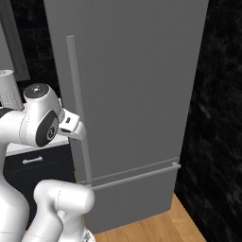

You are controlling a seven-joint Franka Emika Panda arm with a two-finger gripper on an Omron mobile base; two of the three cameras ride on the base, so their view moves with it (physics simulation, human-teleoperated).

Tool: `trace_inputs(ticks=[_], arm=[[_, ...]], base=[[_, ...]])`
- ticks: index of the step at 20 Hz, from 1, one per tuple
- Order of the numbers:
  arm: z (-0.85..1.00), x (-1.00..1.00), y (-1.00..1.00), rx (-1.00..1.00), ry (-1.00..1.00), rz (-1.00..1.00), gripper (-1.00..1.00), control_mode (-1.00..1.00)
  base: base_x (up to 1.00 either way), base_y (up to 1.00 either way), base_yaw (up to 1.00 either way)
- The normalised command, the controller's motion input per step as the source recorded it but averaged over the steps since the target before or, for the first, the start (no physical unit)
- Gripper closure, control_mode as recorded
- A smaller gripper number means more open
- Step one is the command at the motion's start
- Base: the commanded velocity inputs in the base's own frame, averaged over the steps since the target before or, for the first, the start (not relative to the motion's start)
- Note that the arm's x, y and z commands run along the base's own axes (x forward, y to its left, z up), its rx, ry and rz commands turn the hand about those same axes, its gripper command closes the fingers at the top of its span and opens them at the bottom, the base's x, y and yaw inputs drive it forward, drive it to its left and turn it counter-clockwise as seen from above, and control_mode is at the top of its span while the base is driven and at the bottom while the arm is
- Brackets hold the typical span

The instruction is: Grab a lemon wedge from the fridge and one ice cube from the ice bowl, and put them in the glass of lemonade.

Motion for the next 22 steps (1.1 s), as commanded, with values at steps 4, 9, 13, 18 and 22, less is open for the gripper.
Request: trace_inputs(ticks=[4, 9, 13, 18, 22], arm=[[0.17, 0.00, 0.04, 0.00, -0.05, 0.04, -1.00, -1.00], [0.66, 0.23, 0.19, -0.07, -0.04, 0.18, -1.00, -1.00], [0.60, 0.63, 0.32, -0.15, 0.00, 0.16, -1.00, -1.00], [0.11, 0.92, 0.11, -0.15, -0.02, 0.10, -1.00, -1.00], [-0.34, 0.47, 0.00, -0.01, -0.17, 0.04, -1.00, -1.00]], base=[[0.00, 0.00, 0.00], [0.00, 0.00, 0.00], [0.00, 0.00, 0.00], [0.00, 0.00, 0.00], [0.00, 0.00, 0.00]])
